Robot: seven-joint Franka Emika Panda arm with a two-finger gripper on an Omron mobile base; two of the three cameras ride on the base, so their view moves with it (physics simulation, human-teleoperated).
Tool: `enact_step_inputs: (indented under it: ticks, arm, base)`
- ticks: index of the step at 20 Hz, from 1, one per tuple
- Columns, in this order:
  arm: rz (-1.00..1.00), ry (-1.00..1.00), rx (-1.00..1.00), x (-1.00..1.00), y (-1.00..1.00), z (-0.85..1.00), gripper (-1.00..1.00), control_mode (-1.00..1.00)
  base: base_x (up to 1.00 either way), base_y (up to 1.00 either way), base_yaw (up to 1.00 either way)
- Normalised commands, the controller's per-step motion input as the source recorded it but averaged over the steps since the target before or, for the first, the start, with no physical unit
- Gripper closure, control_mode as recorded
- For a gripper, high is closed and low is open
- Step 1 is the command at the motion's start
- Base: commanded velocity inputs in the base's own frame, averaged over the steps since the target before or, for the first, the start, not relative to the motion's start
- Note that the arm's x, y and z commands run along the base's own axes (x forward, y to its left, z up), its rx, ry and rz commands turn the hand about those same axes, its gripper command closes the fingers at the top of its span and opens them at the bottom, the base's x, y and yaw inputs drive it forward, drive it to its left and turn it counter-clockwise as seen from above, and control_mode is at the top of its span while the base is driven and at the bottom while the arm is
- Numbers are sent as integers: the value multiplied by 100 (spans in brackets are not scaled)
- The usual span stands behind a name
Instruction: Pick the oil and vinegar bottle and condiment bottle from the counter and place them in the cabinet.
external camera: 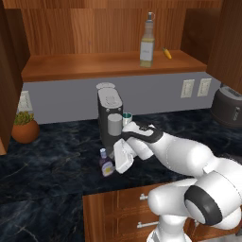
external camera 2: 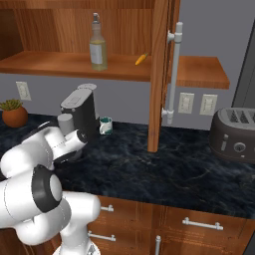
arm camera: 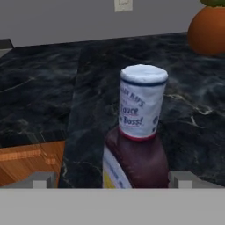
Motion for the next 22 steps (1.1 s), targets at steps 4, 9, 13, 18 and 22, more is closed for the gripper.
enact_step_inputs:
  ticks: [4,9,13,18,22]
  arm:
    - [0,0,0,0,-2,-4,-100,-100]
    - [0,0,0,0,-5,-2,-100,-100]
    - [0,-1,0,-4,-6,-2,-100,-100]
    - [1,-1,0,0,-18,0,-100,-100]
    - [2,0,0,18,-18,-2,-100,-100]
  base:
    - [0,0,0]
    - [0,0,0]
    - [0,0,0]
    - [0,0,0]
    - [0,0,0]
